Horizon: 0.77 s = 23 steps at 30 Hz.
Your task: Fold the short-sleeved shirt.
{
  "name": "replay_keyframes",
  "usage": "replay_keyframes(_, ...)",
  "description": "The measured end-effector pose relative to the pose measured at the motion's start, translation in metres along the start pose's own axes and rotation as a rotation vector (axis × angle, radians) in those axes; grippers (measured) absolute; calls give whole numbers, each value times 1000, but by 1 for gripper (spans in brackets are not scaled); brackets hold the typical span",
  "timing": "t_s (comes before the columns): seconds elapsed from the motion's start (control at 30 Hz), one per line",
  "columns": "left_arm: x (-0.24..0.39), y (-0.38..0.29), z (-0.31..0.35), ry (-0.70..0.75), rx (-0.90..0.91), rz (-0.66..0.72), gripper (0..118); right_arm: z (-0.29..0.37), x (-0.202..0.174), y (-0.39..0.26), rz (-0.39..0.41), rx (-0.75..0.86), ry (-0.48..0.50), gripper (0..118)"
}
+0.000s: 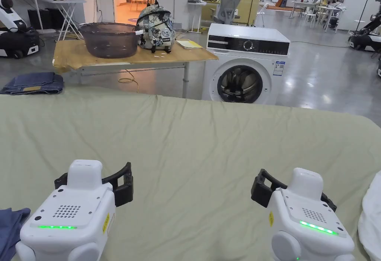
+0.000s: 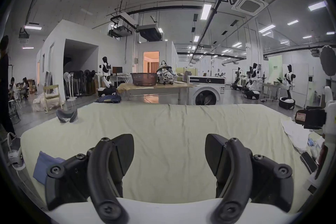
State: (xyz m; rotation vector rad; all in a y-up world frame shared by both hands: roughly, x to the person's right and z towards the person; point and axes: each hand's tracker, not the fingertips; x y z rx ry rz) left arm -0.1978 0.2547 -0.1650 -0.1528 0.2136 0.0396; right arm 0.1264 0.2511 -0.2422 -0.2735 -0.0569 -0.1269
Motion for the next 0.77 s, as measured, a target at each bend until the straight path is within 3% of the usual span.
replay_keyframes(0.23,-1,-1,-1,-37,43,32,82,-1,-6,1,35,-17,-16,97)
replay_keyframes(0.4,11,-1,-5,41,34,-79,83,1,-15,-3,78,-16,-35,97)
replay_keyframes(0.63,7,-7,-8,-12,34,-72,83,-2,-22,-10,153,-6,-26,97)
replay_keyframes(0.77,6,-9,-5,-8,54,-64,83,0,-18,-6,129,-22,-2,97)
